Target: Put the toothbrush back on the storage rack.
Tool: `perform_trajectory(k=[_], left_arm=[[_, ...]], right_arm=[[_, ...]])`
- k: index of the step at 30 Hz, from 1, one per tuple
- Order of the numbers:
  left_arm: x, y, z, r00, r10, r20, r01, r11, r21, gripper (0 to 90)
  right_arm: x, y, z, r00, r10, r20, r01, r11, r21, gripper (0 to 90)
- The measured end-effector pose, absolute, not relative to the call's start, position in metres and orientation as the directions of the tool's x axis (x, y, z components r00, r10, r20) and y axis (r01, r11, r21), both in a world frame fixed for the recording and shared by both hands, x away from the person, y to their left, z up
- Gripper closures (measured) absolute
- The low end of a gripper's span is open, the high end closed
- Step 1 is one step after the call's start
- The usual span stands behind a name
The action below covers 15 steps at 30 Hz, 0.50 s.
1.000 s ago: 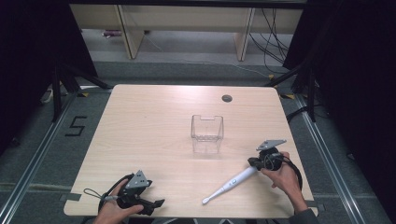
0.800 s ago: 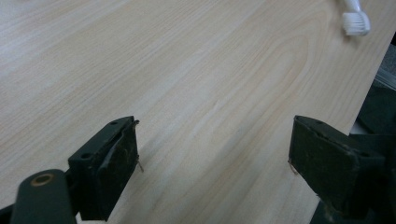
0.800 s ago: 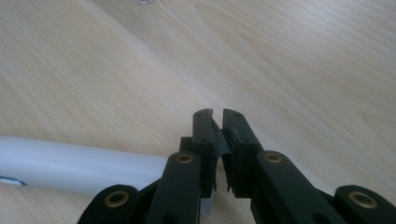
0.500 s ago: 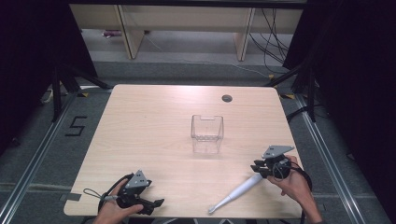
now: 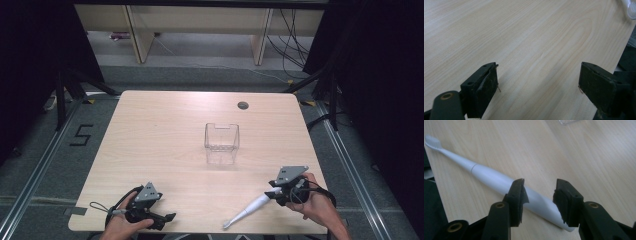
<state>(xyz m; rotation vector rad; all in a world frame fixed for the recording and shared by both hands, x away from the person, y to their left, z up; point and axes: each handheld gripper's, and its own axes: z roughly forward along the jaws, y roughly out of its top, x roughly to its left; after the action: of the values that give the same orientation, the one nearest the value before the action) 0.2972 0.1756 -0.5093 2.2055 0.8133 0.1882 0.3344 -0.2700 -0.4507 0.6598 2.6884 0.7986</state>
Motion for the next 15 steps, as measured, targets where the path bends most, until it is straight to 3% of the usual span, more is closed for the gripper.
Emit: perform_trajectory(k=[15], left_arm=[[0.297,0.176,-0.509,0.785,0.609,-0.117,0.496,-0.504,0.707,15.0]], right_arm=[[0.330,-0.242,-0.457,-0.913,0.385,-0.134,0.285,0.839,0.464,49.3]])
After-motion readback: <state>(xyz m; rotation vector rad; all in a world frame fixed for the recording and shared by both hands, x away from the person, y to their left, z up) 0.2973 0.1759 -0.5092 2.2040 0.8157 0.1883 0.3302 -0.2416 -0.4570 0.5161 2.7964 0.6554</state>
